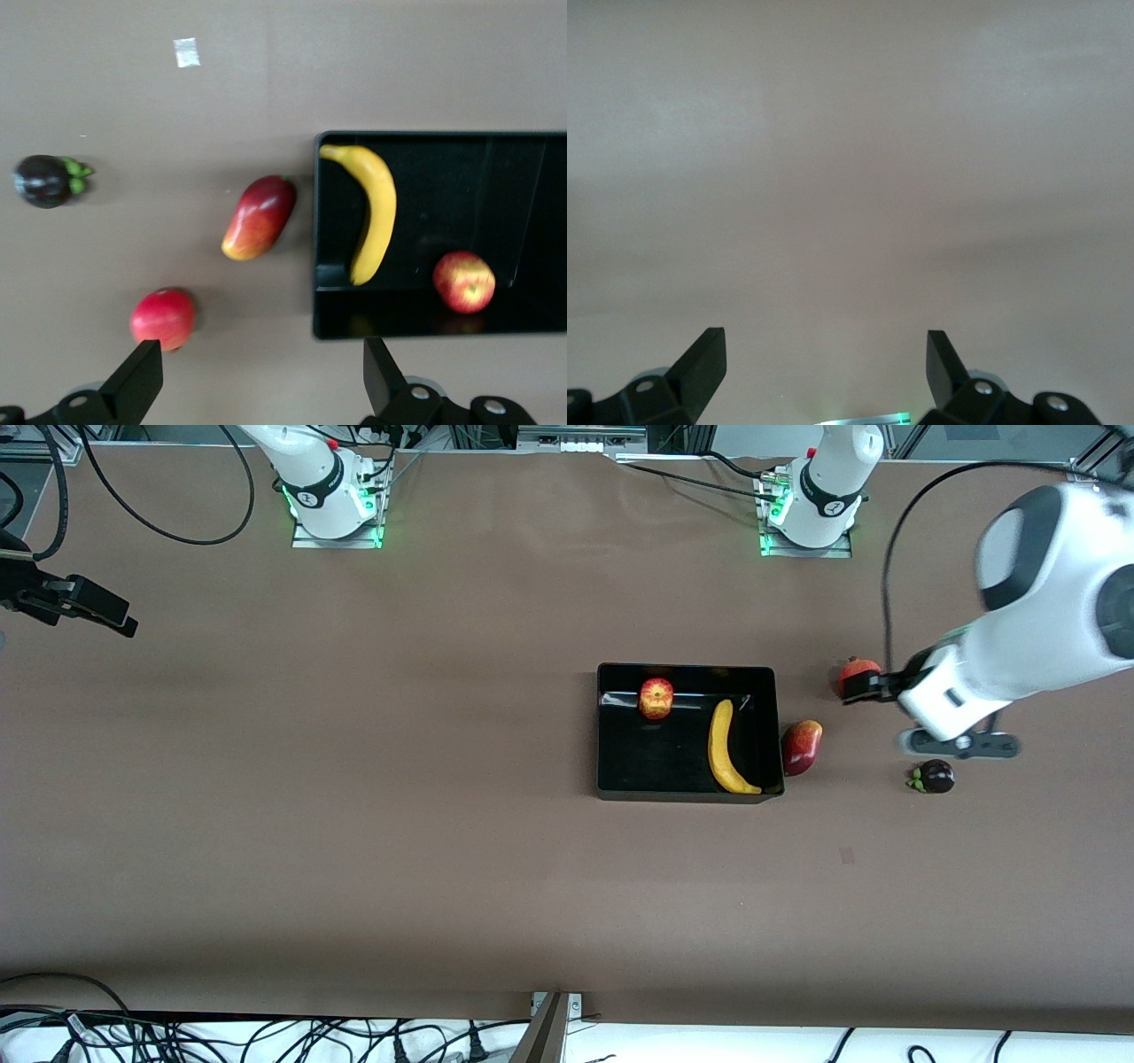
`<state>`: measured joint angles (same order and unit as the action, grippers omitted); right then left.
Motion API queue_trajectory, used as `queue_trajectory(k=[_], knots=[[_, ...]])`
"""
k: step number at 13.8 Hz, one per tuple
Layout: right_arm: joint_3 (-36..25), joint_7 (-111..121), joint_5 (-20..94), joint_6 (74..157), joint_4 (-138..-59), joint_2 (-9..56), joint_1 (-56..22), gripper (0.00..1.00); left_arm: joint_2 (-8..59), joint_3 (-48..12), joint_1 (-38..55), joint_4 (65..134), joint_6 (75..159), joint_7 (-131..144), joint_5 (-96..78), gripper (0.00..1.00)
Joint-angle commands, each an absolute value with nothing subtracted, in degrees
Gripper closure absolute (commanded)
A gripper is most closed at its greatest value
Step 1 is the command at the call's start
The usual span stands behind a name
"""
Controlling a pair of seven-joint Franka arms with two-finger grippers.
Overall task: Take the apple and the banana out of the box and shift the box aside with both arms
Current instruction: 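Lower the left gripper onto the small apple in the box and grasp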
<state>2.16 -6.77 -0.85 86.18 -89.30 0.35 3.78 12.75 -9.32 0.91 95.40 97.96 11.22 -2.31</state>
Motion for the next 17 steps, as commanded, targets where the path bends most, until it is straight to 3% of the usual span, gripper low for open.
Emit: queue_trajectory(k=[1,9,12,17], knots=[[2.0,-7.5,-1.0,85.3,-88.4,0.5,3.5,0.0,11.7,-9.1,3.2,101.1,105.2,18.4,-3.7,0.0],[2.0,-7.5,-1.0,85.3,-88.4,0.5,3.5,0.0,14.1,-8.9,12.6,107.9,118.2,36.7,-3.8,0.0],[2.0,-7.5,-1.0,85.3,-88.4,0.5,3.5,0.0,13.5,-9.0,16.2,115.6,128.1,42.5,-3.7,0.0],[2.0,-7.5,-1.0,85.3,-88.4,0.5,3.6,0.0,13.2,-9.0,21.2,123.5,137.5,47.9,-3.7,0.0]])
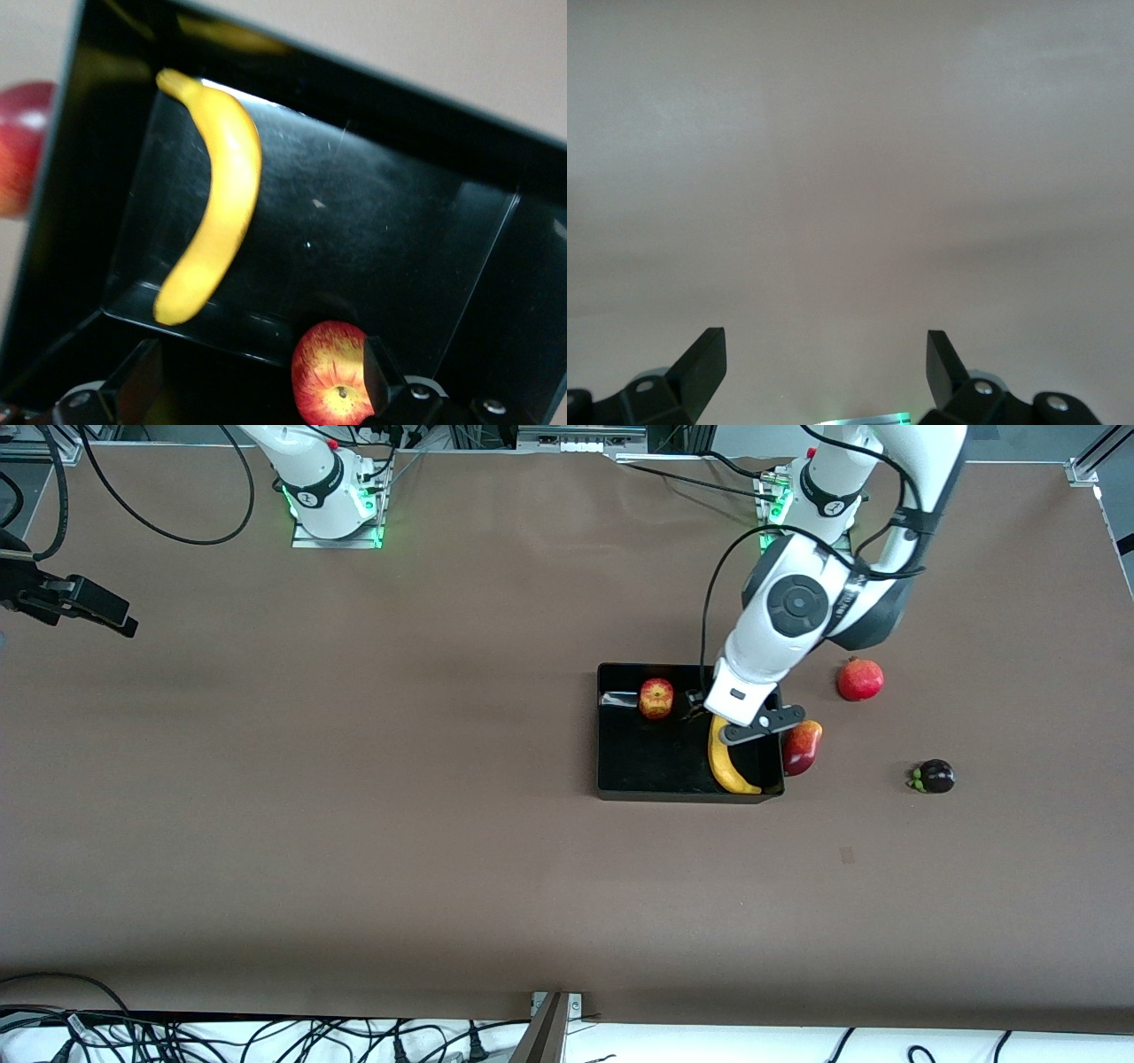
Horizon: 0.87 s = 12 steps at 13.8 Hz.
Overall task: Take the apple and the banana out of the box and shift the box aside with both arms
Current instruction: 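Lower the left gripper onto the small apple in the box and grasp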
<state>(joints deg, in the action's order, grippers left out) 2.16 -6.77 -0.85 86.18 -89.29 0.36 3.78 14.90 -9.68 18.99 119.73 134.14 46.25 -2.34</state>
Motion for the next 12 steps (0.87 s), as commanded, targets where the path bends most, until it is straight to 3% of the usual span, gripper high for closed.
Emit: queue_trajectory(k=[1,12], knots=[[2.0,-7.5,-1.0,85.3,-88.4,0.5,3.6,0.0,13.4,-8.9,22.2,124.0,138.5,48.6,-3.7,0.0],[2.0,-7.5,-1.0,85.2,-88.4,0.5,3.5,0.0,21.1,-8.9,28.6,125.0,147.5,51.7,-2.8,0.0]])
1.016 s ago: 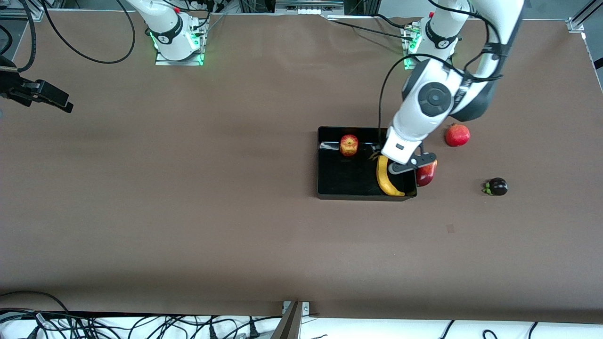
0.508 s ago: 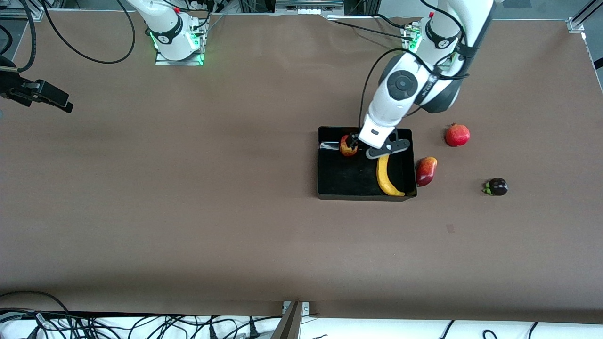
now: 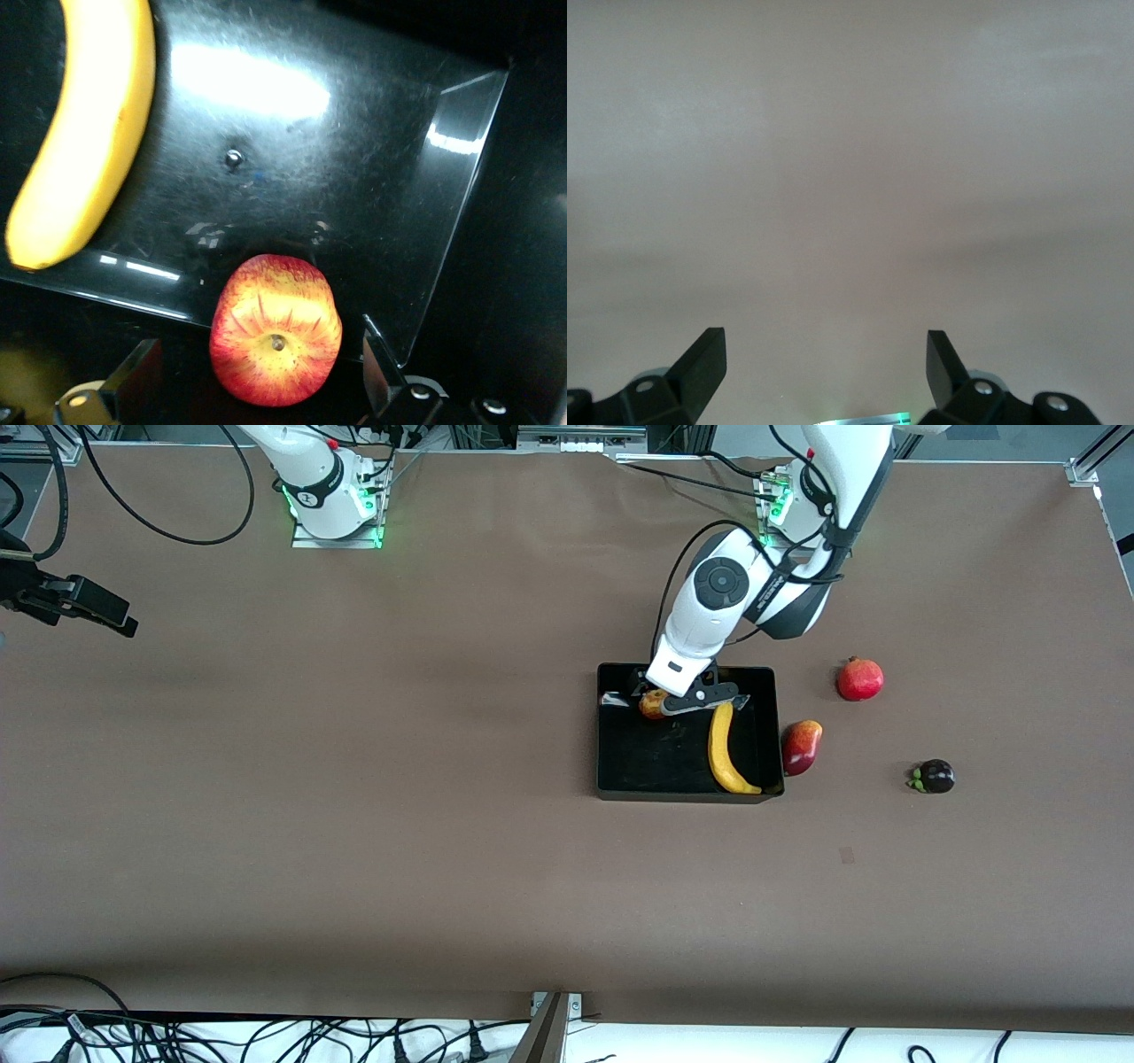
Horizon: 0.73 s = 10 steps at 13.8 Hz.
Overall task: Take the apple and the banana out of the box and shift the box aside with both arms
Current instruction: 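Lower the left gripper onto the small apple in the box and grasp, then lift the apple out of the box with the left gripper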
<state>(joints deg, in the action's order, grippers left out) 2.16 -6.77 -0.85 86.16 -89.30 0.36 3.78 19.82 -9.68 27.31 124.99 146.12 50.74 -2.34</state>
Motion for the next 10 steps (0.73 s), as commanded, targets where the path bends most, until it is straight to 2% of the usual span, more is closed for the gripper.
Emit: queue_trajectory(k=[1,10], knots=[[2.0,-7.5,-1.0,85.3,-88.4,0.5,3.6,0.0,22.0,-8.9,28.7,125.0,148.4,52.3,-2.8,0.0],[2.0,-7.5,-1.0,85.3,-88.4,0.5,3.6,0.0,26.5,-8.8,29.3,124.8,153.7,52.7,-2.8,0.0]])
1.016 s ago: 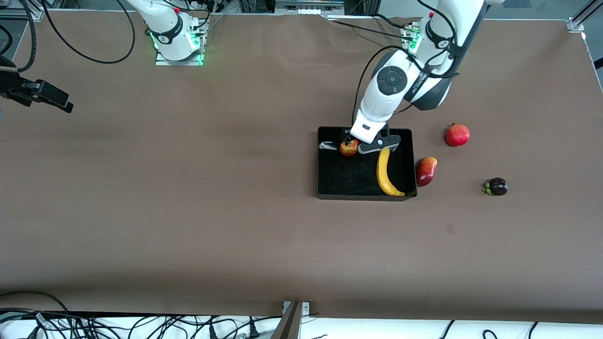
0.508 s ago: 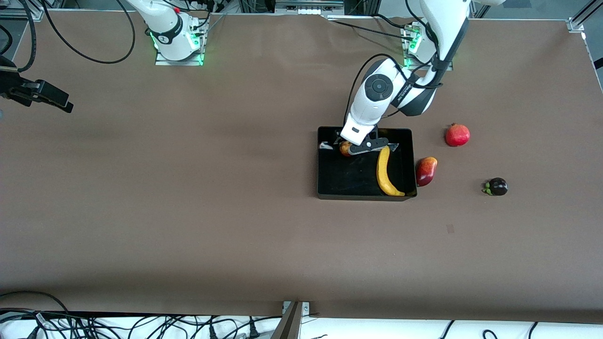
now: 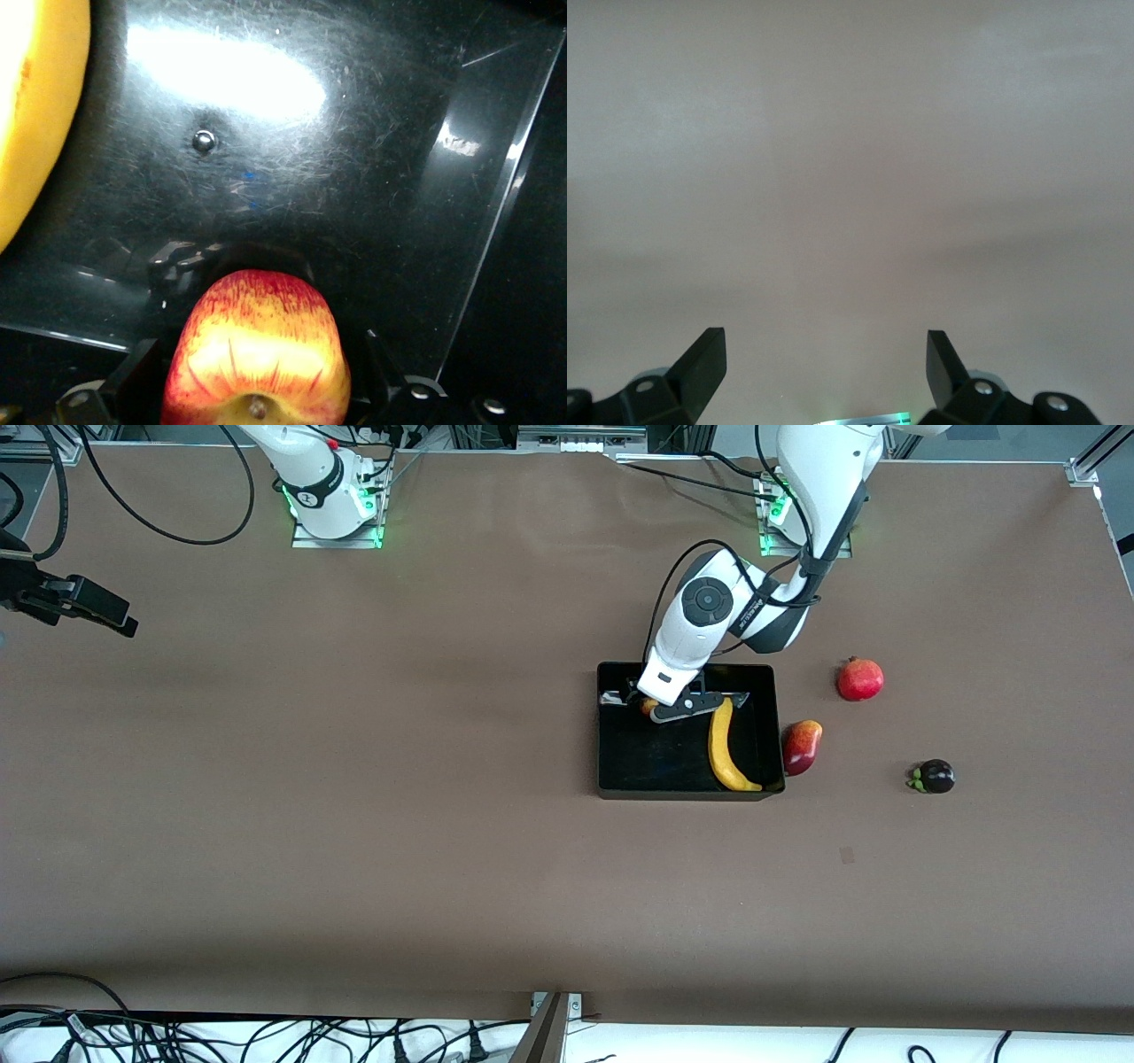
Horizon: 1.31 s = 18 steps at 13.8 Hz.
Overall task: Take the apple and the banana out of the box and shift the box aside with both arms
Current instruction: 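Lift the apple out of the box with the left gripper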
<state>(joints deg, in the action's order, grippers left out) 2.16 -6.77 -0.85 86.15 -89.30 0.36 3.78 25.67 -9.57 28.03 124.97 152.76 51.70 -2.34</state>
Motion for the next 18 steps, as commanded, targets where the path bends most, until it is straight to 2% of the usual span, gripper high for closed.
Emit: queue_trajectory(k=[1,2,3,4,6,8,12,15,18], knots=[[2.0,-7.5,-1.0,85.3,-88.4,0.5,3.5,0.0,26.5,-8.8,29.3,124.8,153.7,52.8,-2.8,0.0],[2.0,-7.5,-1.0,85.3,-88.4,0.5,3.6,0.0,26.5,-8.8,29.3,124.8,153.7,53.6,-2.8,0.05],[2.0,-7.5,-1.0,85.3,-88.4,0.5,3.6,0.0,26.6,-8.8,29.3,124.7,153.7,54.2,-2.6,0.33],[2.0,-7.5,-1.0,85.3,-88.4,0.5,3.5,0.0,26.6,-8.8,29.3,124.7,153.7,54.4,-1.9,0.55],[2.0,-7.5,-1.0,85.3,-88.4,0.5,3.6,0.0,26.8,-8.8,29.3,124.6,153.7,54.7,-1.5,0.72],[2.0,-7.5,-1.0,85.3,-88.4,0.5,3.6,0.0,27.0,-8.8,29.3,124.4,153.7,54.8,-1.5,0.74],[2.0,-7.5,-1.0,85.3,-88.4,0.5,3.6,0.0,26.8,-8.7,28.9,123.3,152.9,54.4,-1.4,0.98],[2.0,-7.5,-1.0,85.3,-88.4,0.5,3.5,0.0,26.5,-8.5,28.6,121.8,151.4,54.3,-0.8,1.0],[2.0,-7.5,-1.0,85.3,-88.4,0.5,3.5,0.0,24.6,-8.1,28.4,118.7,144.5,54.3,-0.8,1.0]])
